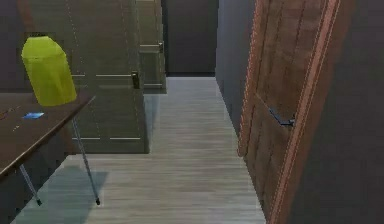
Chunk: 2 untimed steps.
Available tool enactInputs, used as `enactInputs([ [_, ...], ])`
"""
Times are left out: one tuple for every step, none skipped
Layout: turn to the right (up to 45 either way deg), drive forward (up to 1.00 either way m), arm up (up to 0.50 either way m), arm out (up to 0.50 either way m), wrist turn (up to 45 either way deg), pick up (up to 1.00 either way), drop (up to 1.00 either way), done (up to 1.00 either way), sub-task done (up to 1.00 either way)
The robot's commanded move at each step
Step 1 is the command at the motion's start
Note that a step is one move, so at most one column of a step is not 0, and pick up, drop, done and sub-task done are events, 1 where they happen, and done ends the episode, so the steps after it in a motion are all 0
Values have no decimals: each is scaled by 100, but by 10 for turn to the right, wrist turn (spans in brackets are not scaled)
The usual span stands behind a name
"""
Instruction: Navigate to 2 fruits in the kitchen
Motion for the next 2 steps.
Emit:
enactInputs([
  [0,100,0,0,0,0,0,0,0],
  [0,100,0,0,0,0,0,0,0],
])
